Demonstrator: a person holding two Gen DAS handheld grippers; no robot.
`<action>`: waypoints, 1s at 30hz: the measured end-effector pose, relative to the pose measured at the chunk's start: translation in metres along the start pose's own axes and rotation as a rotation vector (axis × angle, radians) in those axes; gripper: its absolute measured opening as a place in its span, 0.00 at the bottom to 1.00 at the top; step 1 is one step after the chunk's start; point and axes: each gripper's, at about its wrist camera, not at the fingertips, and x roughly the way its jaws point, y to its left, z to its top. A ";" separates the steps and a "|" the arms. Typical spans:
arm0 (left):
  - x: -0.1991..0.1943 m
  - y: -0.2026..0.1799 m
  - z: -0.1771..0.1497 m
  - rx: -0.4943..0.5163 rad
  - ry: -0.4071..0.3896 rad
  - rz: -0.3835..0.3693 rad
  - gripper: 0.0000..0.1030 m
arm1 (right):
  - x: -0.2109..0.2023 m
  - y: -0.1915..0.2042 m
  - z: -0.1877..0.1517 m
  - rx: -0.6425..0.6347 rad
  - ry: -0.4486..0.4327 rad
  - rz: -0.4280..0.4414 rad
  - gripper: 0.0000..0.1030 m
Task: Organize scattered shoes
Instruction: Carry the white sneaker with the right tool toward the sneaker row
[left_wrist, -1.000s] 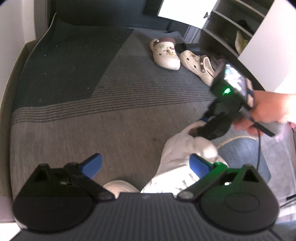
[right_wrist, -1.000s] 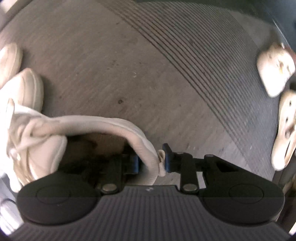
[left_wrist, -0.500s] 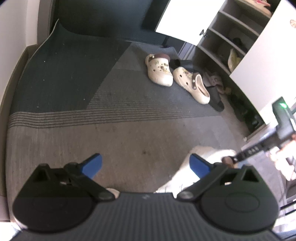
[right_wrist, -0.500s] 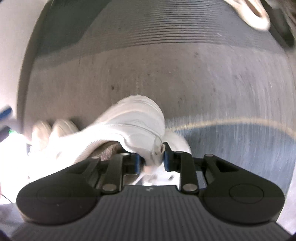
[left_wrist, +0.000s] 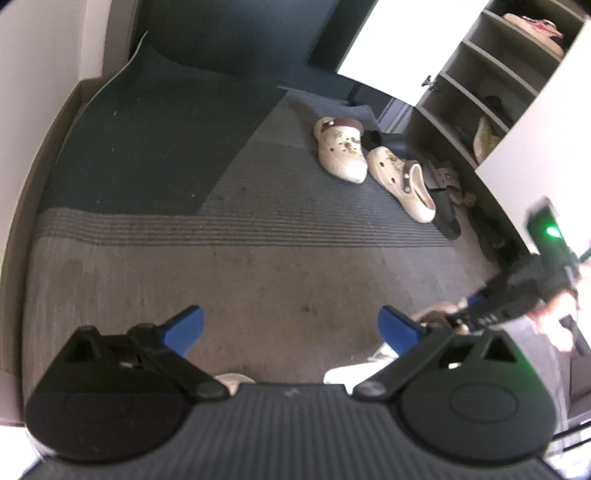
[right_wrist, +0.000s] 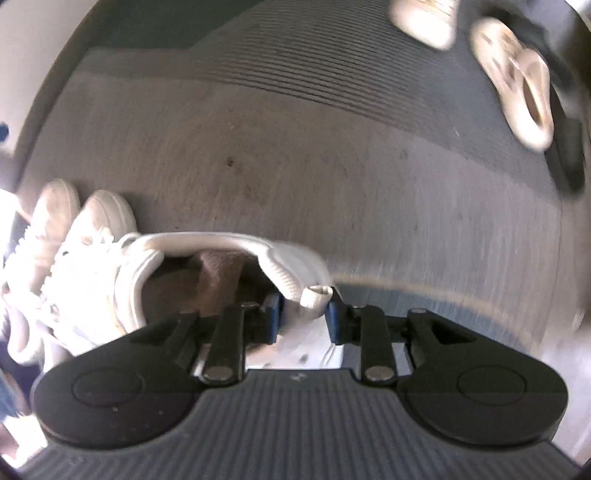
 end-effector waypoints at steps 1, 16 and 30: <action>0.001 0.002 0.001 -0.001 0.000 0.006 0.99 | 0.005 0.002 0.008 -0.021 0.018 -0.007 0.29; 0.014 0.032 0.009 -0.076 0.024 0.027 0.99 | 0.064 -0.004 0.054 -0.096 0.275 0.044 0.27; -0.020 0.050 0.019 -0.142 -0.088 -0.007 0.98 | -0.032 -0.008 -0.059 0.547 0.005 0.236 0.27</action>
